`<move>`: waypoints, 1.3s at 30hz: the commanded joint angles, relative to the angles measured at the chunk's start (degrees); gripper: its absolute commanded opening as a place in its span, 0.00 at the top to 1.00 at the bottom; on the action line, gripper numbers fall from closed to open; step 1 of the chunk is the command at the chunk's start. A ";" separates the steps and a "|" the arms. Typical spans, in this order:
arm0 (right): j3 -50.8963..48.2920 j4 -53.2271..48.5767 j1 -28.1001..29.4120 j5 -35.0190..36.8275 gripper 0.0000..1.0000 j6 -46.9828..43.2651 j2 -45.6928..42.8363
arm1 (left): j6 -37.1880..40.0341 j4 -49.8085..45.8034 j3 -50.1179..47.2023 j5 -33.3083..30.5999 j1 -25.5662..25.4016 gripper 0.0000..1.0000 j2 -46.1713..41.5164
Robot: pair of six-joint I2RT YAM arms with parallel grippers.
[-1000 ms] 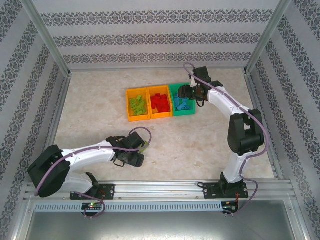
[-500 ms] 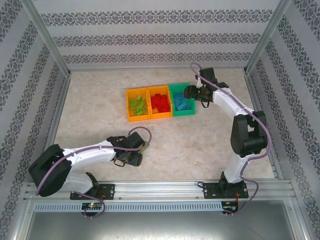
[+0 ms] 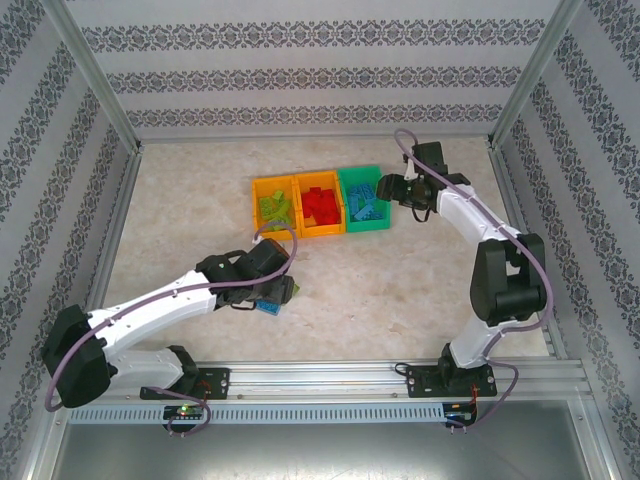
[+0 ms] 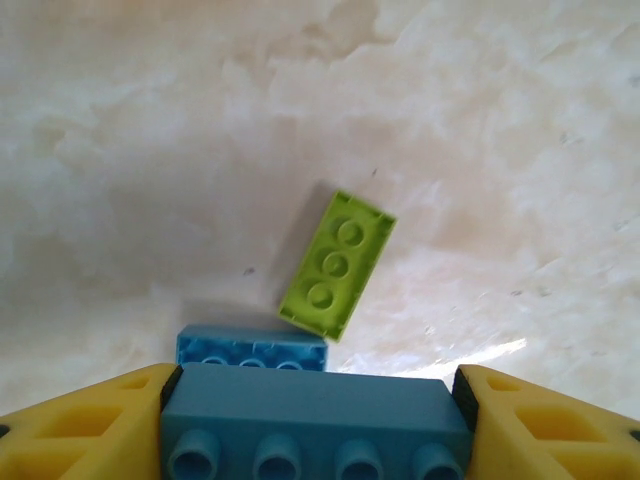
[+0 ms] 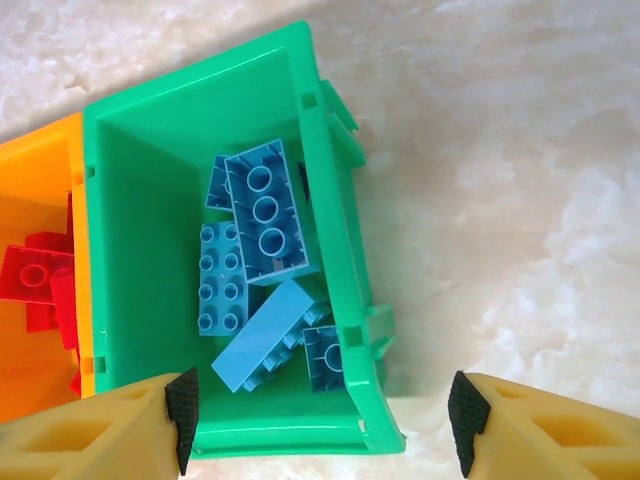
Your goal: Sort the legos into containers by color
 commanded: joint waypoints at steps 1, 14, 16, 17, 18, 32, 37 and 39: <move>-3.00 2.25 -1.15 -1.07 0.30 1.62 -3.28 | 2.64 2.02 4.18 -2.16 -0.81 0.50 2.29; -19.04 5.21 -2.91 -2.57 0.30 2.06 -11.95 | 13.80 10.98 43.01 13.07 6.91 0.52 36.07; -21.72 6.27 -2.87 -3.67 0.30 1.97 -13.68 | 14.05 10.50 49.59 15.48 8.28 0.53 41.31; -23.23 6.86 -2.87 -3.99 0.30 1.97 -14.72 | 14.30 10.51 52.87 16.65 8.87 0.53 44.15; -24.34 7.26 -2.83 -4.33 0.30 1.90 -15.53 | 14.40 10.30 55.61 17.47 9.30 0.53 46.41; -31.95 8.00 -0.90 -7.18 0.30 -0.53 -24.26 | 11.43 3.85 83.96 24.48 12.86 0.28 68.24; -31.73 7.89 5.31 -6.39 0.29 -7.01 -26.04 | 13.04 2.44 82.46 20.98 12.86 0.00 65.52; -31.15 8.00 9.98 -5.67 0.28 -10.13 -26.19 | 14.04 3.46 78.58 19.11 12.86 0.00 61.96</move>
